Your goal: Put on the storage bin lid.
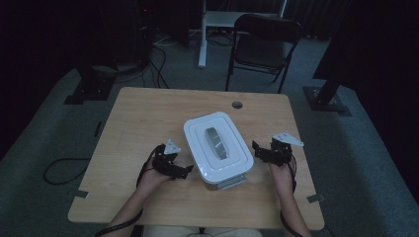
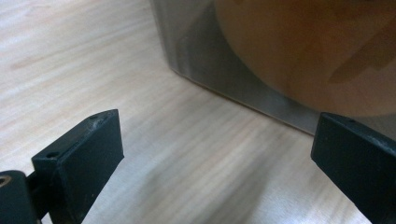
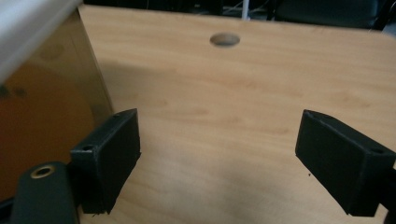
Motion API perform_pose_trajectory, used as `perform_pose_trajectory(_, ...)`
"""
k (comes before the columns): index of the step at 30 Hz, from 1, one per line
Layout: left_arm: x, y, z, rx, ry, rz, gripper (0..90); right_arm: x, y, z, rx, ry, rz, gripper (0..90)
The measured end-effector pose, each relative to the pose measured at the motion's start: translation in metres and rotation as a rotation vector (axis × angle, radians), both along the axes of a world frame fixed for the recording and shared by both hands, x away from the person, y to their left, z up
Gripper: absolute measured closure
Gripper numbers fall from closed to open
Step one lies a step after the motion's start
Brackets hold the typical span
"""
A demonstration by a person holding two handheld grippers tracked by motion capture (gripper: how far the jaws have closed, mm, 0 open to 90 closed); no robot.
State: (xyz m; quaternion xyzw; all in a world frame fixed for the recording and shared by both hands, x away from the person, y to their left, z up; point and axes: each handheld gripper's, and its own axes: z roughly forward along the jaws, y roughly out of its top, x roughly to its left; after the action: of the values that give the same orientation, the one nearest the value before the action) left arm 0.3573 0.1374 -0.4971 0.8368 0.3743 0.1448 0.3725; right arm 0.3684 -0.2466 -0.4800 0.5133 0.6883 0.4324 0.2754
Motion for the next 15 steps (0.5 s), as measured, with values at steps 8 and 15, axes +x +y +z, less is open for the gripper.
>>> perform_pose_trajectory(8, 0.010, -0.006, 0.003, 0.008, -0.003, -0.003, 2.9, -0.003, 0.018, -0.022, -0.010, 0.058, 0.052, 13.6)
perform_pose_trajectory(15, 0.013, -0.007, 0.003, 0.025, 0.006, 0.001, 2.9, -0.004, 0.025, -0.029, 0.010, 0.084, 0.073, 15.0)
